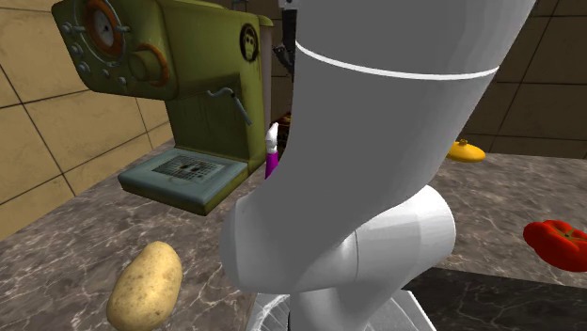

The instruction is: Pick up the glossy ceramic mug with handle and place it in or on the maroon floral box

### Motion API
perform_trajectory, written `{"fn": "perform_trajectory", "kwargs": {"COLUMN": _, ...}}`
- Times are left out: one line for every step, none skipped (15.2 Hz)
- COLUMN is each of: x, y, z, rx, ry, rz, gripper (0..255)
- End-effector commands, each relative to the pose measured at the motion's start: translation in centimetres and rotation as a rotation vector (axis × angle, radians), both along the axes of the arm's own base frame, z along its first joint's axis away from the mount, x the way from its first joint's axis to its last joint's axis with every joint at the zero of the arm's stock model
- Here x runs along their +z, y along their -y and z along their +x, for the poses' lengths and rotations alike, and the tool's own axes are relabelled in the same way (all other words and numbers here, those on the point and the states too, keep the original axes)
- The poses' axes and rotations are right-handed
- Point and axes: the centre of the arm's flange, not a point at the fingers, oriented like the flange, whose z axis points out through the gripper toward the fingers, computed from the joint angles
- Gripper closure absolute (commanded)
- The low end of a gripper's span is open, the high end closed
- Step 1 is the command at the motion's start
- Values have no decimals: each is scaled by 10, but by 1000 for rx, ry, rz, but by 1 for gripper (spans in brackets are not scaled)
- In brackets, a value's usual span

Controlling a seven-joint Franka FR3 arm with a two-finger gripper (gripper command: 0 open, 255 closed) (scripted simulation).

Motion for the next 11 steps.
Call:
{"fn": "perform_trajectory", "kwargs": {"x": 2, "y": 15, "z": 26, "rx": 0, "ry": 1, "rz": -1, "gripper": 255}}
{"fn": "perform_trajectory", "kwargs": {"x": 4, "y": 21, "z": 37, "rx": 0, "ry": 1, "rz": -1, "gripper": 255}}
{"fn": "perform_trajectory", "kwargs": {"x": 6, "y": 28, "z": 48, "rx": 0, "ry": 1, "rz": -1, "gripper": 255}}
{"fn": "perform_trajectory", "kwargs": {"x": 8, "y": 34, "z": 60, "rx": 0, "ry": 1, "rz": -1, "gripper": 255}}
{"fn": "perform_trajectory", "kwargs": {"x": 10, "y": 41, "z": 71, "rx": 0, "ry": 1, "rz": -1, "gripper": 255}}
{"fn": "perform_trajectory", "kwargs": {"x": 12, "y": 48, "z": 83, "rx": 0, "ry": 1, "rz": -1, "gripper": 255}}
{"fn": "perform_trajectory", "kwargs": {"x": 7, "y": 48, "z": 83, "rx": 0, "ry": 1, "rz": -1, "gripper": 255}}
{"fn": "perform_trajectory", "kwargs": {"x": 2, "y": 48, "z": 83, "rx": 0, "ry": 1, "rz": -1, "gripper": 255}}
{"fn": "perform_trajectory", "kwargs": {"x": -3, "y": 48, "z": 83, "rx": 0, "ry": 1, "rz": -1, "gripper": 255}}
{"fn": "perform_trajectory", "kwargs": {"x": -9, "y": 48, "z": 83, "rx": 0, "ry": 1, "rz": -1, "gripper": 255}}
{"fn": "perform_trajectory", "kwargs": {"x": -14, "y": 48, "z": 83, "rx": 0, "ry": 1, "rz": -1, "gripper": 255}}
